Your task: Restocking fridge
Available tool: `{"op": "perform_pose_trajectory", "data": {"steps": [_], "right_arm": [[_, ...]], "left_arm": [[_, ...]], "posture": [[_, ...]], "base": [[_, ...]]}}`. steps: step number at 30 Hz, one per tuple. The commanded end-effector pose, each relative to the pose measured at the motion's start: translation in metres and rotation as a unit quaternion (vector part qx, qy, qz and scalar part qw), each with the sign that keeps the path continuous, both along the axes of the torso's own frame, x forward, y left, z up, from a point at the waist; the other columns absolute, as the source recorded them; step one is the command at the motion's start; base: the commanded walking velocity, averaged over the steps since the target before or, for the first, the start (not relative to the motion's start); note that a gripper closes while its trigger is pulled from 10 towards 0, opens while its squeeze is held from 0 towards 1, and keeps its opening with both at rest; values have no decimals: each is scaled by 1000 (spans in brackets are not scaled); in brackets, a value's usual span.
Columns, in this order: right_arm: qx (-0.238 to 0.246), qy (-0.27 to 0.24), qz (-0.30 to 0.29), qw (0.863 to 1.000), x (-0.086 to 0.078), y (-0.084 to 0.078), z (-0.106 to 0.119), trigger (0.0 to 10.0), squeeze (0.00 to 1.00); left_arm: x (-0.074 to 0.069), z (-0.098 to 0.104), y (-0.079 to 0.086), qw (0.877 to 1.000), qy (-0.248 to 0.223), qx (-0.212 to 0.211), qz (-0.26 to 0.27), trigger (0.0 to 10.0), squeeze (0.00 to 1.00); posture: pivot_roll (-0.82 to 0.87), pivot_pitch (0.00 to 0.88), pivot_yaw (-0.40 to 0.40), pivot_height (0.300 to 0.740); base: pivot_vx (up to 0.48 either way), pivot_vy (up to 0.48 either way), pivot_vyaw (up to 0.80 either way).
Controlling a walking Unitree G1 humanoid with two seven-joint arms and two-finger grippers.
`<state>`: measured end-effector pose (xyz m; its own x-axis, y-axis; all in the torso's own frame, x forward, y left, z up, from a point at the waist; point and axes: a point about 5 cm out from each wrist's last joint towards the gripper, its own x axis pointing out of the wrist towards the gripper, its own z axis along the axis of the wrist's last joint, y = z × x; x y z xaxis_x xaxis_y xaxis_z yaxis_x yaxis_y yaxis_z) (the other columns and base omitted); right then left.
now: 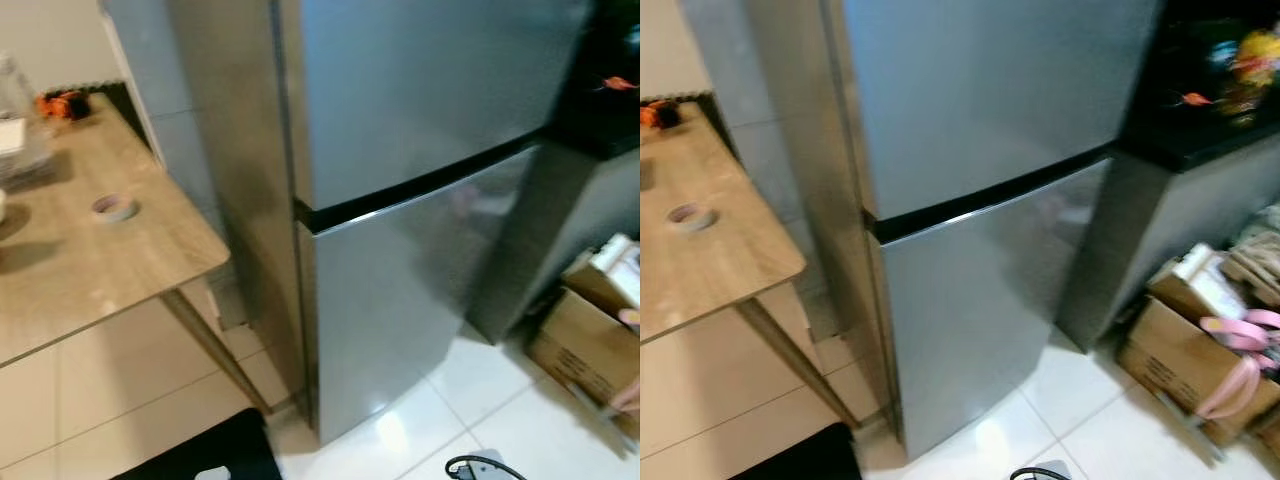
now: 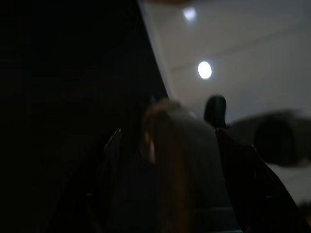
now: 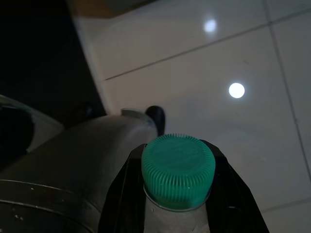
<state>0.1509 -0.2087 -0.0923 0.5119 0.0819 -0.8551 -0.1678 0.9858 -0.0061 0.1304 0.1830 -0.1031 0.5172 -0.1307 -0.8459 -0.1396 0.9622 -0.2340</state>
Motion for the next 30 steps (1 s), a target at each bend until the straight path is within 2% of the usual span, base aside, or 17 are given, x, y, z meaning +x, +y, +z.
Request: {"op": "perform_pose_trajectory", "data": {"steps": [1, 4, 15, 18, 21, 24, 25, 27, 28, 30], "right_arm": [[-9, 6, -4, 1000, -3, -7, 0, 10000, 0], [-9, 6, -4, 1000, -3, -7, 0, 10000, 0], [-6, 5, -2, 1000, -2, -4, 0, 10000, 0], [-6, 6, -2, 1000, -2, -4, 0, 10000, 0], [-5, 7, -1, 1000, -3, -3, -1, 10000, 0], [-6, 7, -1, 1000, -3, -3, -1, 10000, 0], [-6, 7, -1, 1000, -3, -3, -1, 10000, 0], [-6, 8, -1, 1000, -4, -4, -1, 10000, 0], [-6, 8, -1, 1000, -4, -4, -1, 10000, 0], [-7, 8, 0, 1000, -4, -4, -1, 10000, 0]], "left_arm": [[-7, -2, 0, 1000, 12, -1, -1, 10000, 0], [-7, -2, 0, 1000, 11, 0, 5, 10000, 0], [-1, 0, 7, 999, -2, 15, 33, 10000, 0], [5, 4, 16, 998, -20, 27, 62, 10000, 0], [19, 12, 34, 992, -51, 65, 99, 10000, 0], [25, 16, 40, 989, -66, 66, 118, 10000, 0], [34, 22, 47, 984, -90, 57, 140, 10000, 965], [56, 39, 64, 972, -150, 42, 175, 10000, 1000], [56, 39, 64, 972, -150, 42, 175, 10000, 1000], [72, 53, 77, 962, -195, 31, 190, 10000, 1000]], "posture": [[-110, 0, 37, 740], [-110, 0, 37, 740], [-110, 0, 37, 740], [-110, 0, 37, 740], [-110, 0, 37, 740], [-110, 0, 37, 740], [-108, 0, 34, 740], [-109, 0, 34, 740], [-109, 0, 34, 740], [-109, 0, 34, 740]], "base": [[0, -480, 0], [0, -277, 0], [0, 0, 0], [0, 0, 0], [0, 0, 0], [0, 0, 0], [0, 0, 0], [0, 0, 0], [0, 0, 0], [0, 0, 0]]}}
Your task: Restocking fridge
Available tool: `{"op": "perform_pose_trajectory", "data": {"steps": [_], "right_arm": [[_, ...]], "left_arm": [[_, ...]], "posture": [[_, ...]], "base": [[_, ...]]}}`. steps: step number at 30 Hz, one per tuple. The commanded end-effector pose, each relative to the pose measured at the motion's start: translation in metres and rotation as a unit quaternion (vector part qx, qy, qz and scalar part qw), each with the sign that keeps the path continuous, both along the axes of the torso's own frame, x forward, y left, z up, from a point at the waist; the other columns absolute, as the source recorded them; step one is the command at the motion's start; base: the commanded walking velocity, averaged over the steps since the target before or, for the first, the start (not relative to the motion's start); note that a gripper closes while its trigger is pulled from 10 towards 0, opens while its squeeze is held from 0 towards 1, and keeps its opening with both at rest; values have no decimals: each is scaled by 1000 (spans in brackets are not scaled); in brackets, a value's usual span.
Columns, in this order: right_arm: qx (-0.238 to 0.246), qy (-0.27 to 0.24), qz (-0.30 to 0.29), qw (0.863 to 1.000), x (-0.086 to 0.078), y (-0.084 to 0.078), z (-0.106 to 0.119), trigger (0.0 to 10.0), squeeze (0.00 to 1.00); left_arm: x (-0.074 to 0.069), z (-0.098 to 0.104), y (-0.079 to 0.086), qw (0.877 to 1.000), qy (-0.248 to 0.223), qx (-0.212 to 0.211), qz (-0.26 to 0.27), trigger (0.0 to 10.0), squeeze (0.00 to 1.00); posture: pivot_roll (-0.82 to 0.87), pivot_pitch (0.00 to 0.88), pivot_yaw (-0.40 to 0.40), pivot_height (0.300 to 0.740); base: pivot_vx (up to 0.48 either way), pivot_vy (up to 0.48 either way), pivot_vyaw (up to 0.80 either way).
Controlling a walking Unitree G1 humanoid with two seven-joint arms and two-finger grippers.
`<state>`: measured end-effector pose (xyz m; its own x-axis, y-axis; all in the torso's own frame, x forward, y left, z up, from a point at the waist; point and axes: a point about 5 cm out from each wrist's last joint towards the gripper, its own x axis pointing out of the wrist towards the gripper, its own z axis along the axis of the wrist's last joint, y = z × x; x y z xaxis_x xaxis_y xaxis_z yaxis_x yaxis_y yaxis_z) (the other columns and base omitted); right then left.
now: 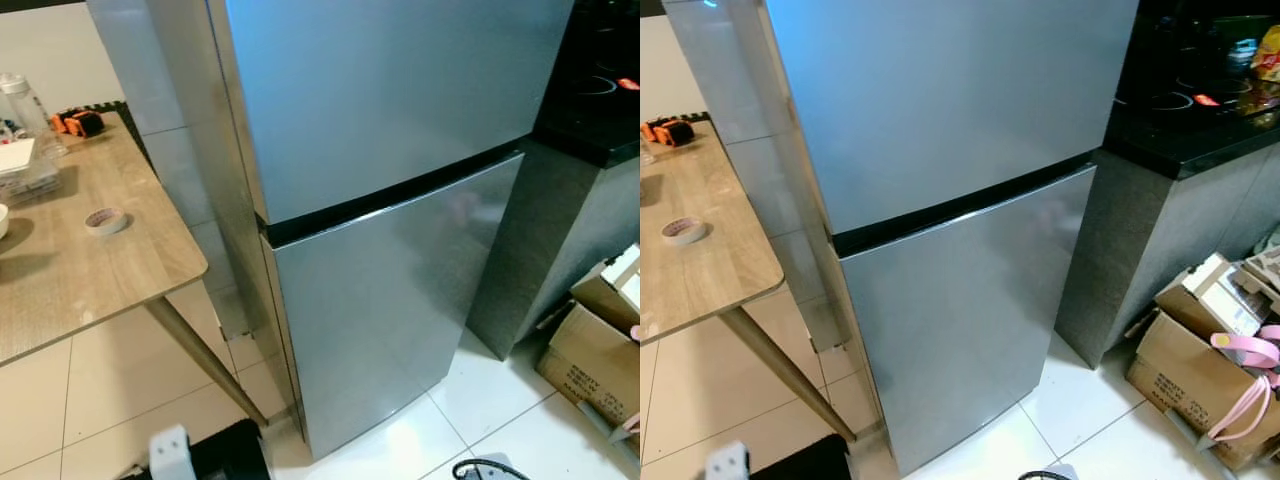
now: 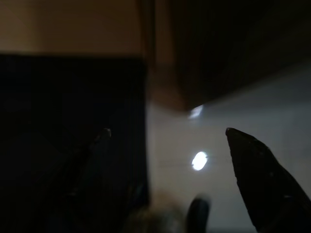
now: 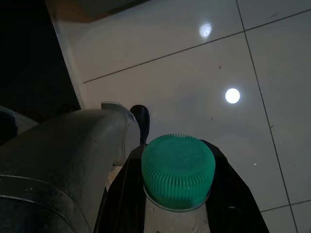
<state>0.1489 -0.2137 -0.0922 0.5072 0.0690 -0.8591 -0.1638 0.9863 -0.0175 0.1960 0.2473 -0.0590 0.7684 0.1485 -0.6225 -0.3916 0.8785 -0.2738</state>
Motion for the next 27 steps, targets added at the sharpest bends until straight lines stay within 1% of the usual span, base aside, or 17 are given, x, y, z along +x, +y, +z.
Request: {"op": "perform_pose_trajectory", "data": {"steps": [1, 3, 5, 7, 10, 13, 14, 15, 16, 17, 18, 19, 20, 21, 24, 25, 27], "right_arm": [[-2, 6, 2, 1000, -3, 0, -1, 10000, 0], [-3, 8, 3, 1000, -4, 0, -1, 10000, 0], [-3, 8, 3, 1000, -4, 0, -1, 10000, 0], [-3, 8, 4, 1000, -4, 0, -2, 10000, 0], [-6, 8, 8, 1000, -4, 1, -2, 10000, 0], [-14, 7, 8, 1000, -3, -1, -1, 10000, 0], [-14, 7, 8, 1000, -3, -1, -1, 10000, 0], [-28, 3, 11, 1000, -1, -5, 0, 10000, 0], [-38, 0, 10, 999, 0, -8, 1, 10000, 0], [-52, -5, 11, 999, 3, -11, 3, 10000, 0], [-60, -8, 11, 998, 4, -13, 4, 10000, 0], [-60, -8, 11, 998, 4, -13, 4, 10000, 0], [-68, -16, 8, 998, 7, -16, 6, 10000, 0], [-68, -16, 8, 998, 7, -16, 6, 10000, 0], [-66, -46, -18, 997, 21, -21, 13, 10000, 0], [-66, -46, -18, 997, 21, -21, 13, 10000, 0], [-65, -54, -16, 996, 27, -21, 16, 10000, 0]], "left_arm": [[16, 18, 19, 998, -56, 0, 14, 10000, 1000], [32, 34, 27, 994, -108, -16, 13, 10000, 1000], [32, 34, 27, 994, -108, -16, 13, 10000, 1000], [52, 54, 29, 984, -172, -32, -21, 10000, 1000], [83, 89, 28, 959, -262, -40, -97, 10000, 1000], [99, 111, 23, 934, -317, -48, -157, 10000, 1000], [99, 111, 23, 934, -317, -48, -157, 10000, 1000], [107, 127, 17, 910, -355, -56, -209, 10000, 1000], [111, 134, 15, 899, -366, -55, -235, 10000, 1000], [114, 141, 12, 887, -376, -54, -263, 10000, 388], [116, 144, 11, 880, -381, -53, -279, 10000, 388], [116, 144, 11, 880, -381, -53, -279, 10000, 388], [118, 150, 9, 871, -386, -49, -300, 10000, 0], [118, 150, 9, 871, -386, -49, -300, 10000, 0], [124, 160, 7, 855, -372, -29, -361, 10000, 0], [124, 160, 7, 855, -372, -29, -361, 10000, 0], [125, 164, 6, 840, -362, -33, -403, 10000, 0]], "posture": [[-102, 0, 31, 740], [-102, 0, 32, 740], [-102, 0, 32, 740], [-101, 0, 31, 740], [-97, 0, 30, 740], [-97, 0, 30, 740], [-97, 0, 30, 740], [-98, 0, 31, 740], [-100, 0, 31, 740], [-100, 0, 30, 740], [-100, 0, 30, 740], [-100, 0, 30, 740], [-102, 0, 31, 740], [-102, 0, 31, 740], [-102, 0, 29, 740], [-102, 0, 29, 740], [-102, 0, 29, 740]], "base": [[0, 0, 0], [0, 0, 0], [0, 0, 0], [0, 0, 0], [0, 0, 0], [0, 0, 0], [0, 0, 0], [0, 0, 0], [0, 0, 0], [0, 0, 0], [0, 0, 0], [0, 0, 0], [0, 0, 0], [0, 0, 0], [0, 0, 0], [0, 0, 0], [0, 0, 0]]}}
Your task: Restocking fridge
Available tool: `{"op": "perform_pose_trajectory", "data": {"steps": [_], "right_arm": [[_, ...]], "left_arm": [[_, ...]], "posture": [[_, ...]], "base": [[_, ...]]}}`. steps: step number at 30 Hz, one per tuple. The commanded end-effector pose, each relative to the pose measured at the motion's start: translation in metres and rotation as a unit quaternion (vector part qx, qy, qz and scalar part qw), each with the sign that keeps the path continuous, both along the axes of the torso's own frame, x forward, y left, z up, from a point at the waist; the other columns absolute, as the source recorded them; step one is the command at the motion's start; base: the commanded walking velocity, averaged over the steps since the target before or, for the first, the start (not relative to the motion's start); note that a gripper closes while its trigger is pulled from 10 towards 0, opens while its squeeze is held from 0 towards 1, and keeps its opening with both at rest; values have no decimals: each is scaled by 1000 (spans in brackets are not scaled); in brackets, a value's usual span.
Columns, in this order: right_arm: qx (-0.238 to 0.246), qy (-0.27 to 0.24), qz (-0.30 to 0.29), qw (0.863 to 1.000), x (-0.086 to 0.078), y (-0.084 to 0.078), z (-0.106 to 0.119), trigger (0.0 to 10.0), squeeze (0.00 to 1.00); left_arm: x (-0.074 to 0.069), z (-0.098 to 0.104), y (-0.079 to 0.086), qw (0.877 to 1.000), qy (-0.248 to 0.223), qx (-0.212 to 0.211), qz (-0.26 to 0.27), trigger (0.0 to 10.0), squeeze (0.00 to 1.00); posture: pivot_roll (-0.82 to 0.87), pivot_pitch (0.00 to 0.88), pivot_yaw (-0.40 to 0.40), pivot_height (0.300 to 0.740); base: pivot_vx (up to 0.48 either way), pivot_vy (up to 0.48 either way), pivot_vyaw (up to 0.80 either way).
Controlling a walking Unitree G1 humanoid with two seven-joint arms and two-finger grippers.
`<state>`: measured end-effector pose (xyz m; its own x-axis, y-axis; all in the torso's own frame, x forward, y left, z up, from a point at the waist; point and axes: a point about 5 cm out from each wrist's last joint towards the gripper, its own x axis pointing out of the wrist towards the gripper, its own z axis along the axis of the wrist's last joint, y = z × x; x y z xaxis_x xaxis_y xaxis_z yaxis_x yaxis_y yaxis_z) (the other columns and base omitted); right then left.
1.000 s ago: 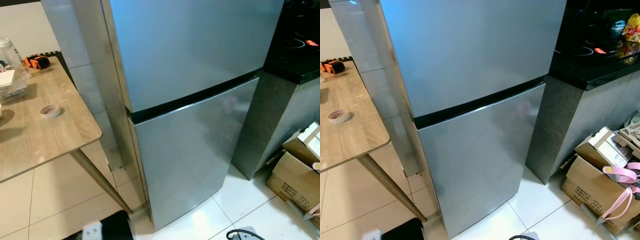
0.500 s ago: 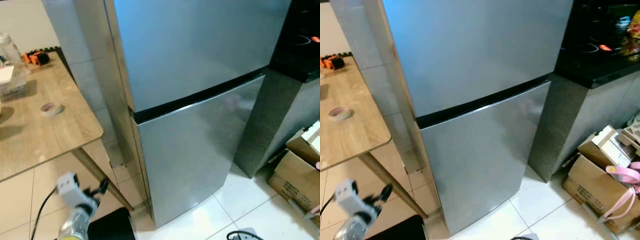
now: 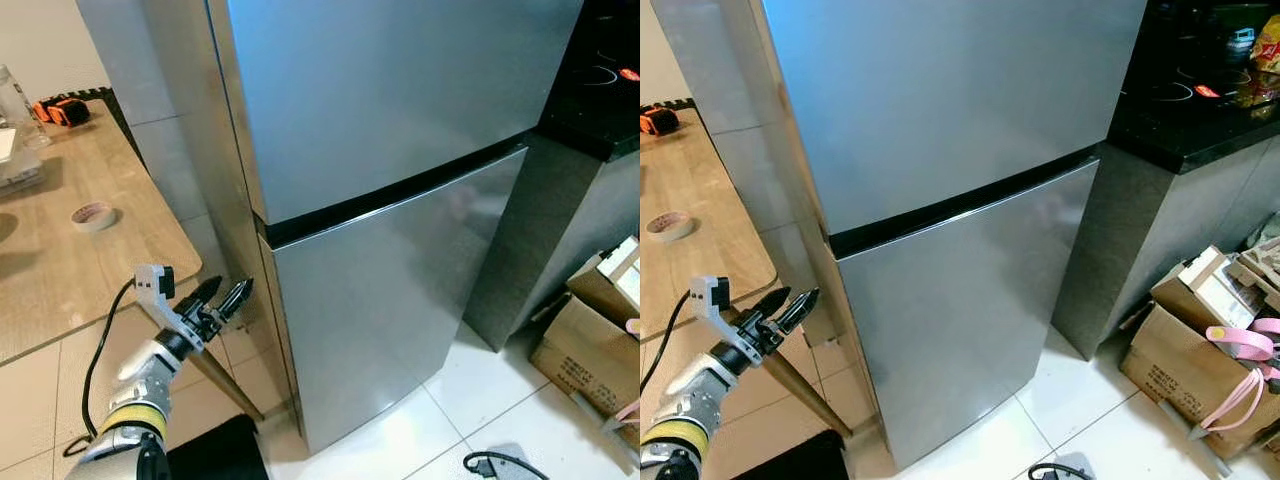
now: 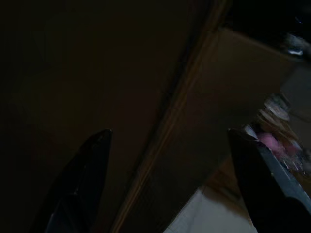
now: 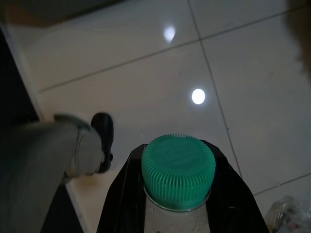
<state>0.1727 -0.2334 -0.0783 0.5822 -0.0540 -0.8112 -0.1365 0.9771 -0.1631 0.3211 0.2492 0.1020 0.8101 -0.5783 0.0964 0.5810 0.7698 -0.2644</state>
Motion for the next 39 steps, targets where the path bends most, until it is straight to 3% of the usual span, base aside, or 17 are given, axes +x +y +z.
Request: {"op": "perform_pose_trajectory", "data": {"steps": [1, 6, 13, 20, 24, 31, 36, 39], "right_arm": [[2, -10, -6, 1000, 3, -1, 2, 10000, 0], [3, -16, 5, 1000, 9, 4, 4, 10000, 0], [3, -16, 7, 1000, 9, 4, 3, 10000, 0], [3, -17, 12, 1000, 8, 6, 3, 10000, 0], [4, -18, 22, 1000, 8, 11, 2, 10000, 0], [4, -18, 22, 1000, 8, 11, 2, 10000, 0], [2, -17, 33, 999, 5, 12, 0, 10000, 0], [1, -16, 34, 999, 4, 12, 0, 10000, 0]], "left_arm": [[0, 3, 4, 1000, 6, 19, -23, 10000, 0], [2, 16, 5, 995, -1, 58, -78, 10000, 0], [6, 21, 0, 993, -1, 69, -99, 10000, 0], [14, 25, -3, 995, 2, 64, -81, 10000, 0], [19, 27, -15, 993, 2, 67, -102, 10000, 0], [19, 27, -15, 993, 2, 67, -102, 10000, 0], [28, 26, -46, 983, 7, 105, -148, 10000, 0], [30, 25, -53, 982, 4, 112, -150, 10000, 0]], "posture": [[-102, 0, 29, 740], [-95, 0, 27, 740], [-101, 0, 30, 740], [-111, 0, 40, 740], [-127, 0, 47, 740], [-127, 0, 47, 740], [-142, 9, 51, 740], [-135, 17, 46, 740]], "base": [[0, 0, 0], [0, 0, 0], [0, 0, 0], [0, 0, 0], [0, 0, 0], [0, 0, 0], [0, 0, 0], [0, 0, 0]]}}
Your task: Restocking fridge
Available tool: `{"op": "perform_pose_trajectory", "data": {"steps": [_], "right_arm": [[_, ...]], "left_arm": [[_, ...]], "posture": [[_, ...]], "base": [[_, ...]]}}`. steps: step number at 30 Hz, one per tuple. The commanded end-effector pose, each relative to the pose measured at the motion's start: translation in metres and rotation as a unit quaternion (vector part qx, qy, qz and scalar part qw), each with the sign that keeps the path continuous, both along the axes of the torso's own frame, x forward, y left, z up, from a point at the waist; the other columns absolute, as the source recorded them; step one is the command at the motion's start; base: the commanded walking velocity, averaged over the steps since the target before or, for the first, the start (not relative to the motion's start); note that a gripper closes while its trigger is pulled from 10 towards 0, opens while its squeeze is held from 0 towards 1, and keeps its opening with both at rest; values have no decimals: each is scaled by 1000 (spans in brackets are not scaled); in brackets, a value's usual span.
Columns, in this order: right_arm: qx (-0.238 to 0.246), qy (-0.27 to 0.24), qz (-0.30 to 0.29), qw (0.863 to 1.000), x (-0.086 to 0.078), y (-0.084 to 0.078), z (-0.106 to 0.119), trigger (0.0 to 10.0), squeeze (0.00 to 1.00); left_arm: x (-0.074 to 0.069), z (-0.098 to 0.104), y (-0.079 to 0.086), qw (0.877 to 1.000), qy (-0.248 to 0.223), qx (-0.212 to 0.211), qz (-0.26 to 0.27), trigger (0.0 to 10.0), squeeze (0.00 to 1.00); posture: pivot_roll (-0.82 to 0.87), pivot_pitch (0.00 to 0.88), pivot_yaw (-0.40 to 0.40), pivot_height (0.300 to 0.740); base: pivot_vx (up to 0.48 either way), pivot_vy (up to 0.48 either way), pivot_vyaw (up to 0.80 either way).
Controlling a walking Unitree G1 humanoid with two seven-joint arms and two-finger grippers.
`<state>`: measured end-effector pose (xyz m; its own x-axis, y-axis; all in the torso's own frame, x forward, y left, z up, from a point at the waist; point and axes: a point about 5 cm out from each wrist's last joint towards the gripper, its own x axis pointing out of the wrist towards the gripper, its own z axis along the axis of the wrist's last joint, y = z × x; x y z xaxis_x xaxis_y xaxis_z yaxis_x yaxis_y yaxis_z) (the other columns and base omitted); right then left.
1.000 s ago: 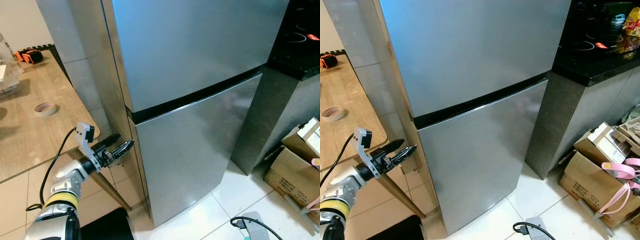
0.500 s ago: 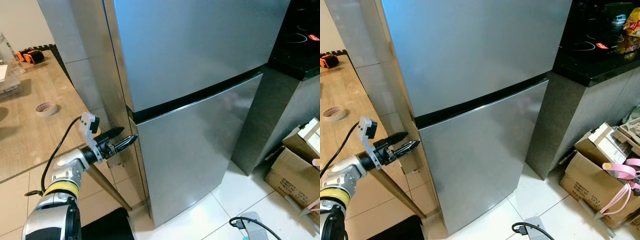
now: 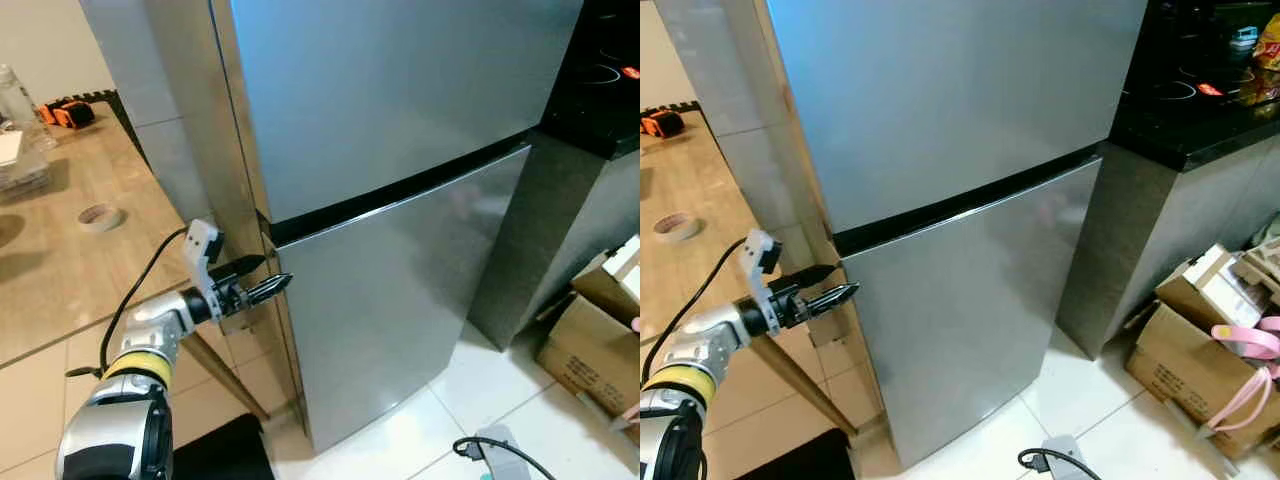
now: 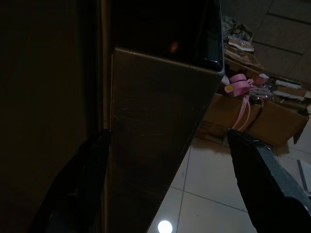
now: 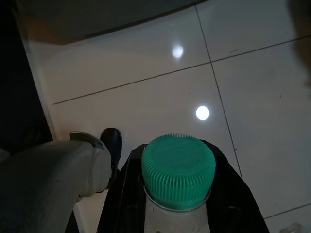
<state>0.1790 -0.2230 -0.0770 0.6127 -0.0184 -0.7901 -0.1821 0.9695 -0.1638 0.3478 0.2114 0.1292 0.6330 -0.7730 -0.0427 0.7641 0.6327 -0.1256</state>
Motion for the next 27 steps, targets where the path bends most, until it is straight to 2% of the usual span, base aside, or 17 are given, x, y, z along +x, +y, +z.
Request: {"op": "perform_pose_trajectory", "data": {"steps": [1, 8, 15, 16, 21, 24, 26, 27], "right_arm": [[-2, 1, 8, 1000, -3, 1, -1, 10000, 0], [-3, 3, 12, 1000, -3, 1, -2, 10000, 0], [-5, 1, 13, 1000, -3, 1, -1, 10000, 0], [-5, 1, 13, 1000, -3, 1, -1, 10000, 0], [-5, 1, 12, 1000, -4, 1, -1, 10000, 0], [-5, 2, 11, 1000, -5, 1, -2, 10000, 0], [-5, 2, 10, 1000, -6, 1, -2, 10000, 0], [-5, 3, 10, 1000, -6, 1, -2, 10000, 0]], "left_arm": [[3, -2, -15, 1000, 2, 13, -21, 10000, 0], [7, -1, -25, 1000, -14, 25, -8, 10000, 0], [15, 2, -16, 995, -31, 47, 84, 10000, 0], [15, 2, -16, 995, -31, 47, 84, 10000, 0], [19, 6, -6, 987, -39, 56, 144, 10000, 0], [19, 6, -7, 988, -37, 49, 142, 10000, 0], [18, 6, -15, 993, -34, 23, 110, 10000, 0], [16, 4, -22, 997, -32, 12, 71, 10000, 0]], "posture": [[-135, 17, 46, 740], [-129, 17, 42, 740], [-135, 14, 47, 740], [-135, 14, 47, 740], [-139, 17, 50, 740], [-139, 17, 50, 740], [-144, 19, 54, 740], [-144, 19, 54, 740]], "base": [[0, 0, 0], [0, 0, 0], [0, 0, 0], [0, 0, 0], [0, 0, 0], [0, 0, 0], [0, 0, 0], [0, 0, 0]]}}
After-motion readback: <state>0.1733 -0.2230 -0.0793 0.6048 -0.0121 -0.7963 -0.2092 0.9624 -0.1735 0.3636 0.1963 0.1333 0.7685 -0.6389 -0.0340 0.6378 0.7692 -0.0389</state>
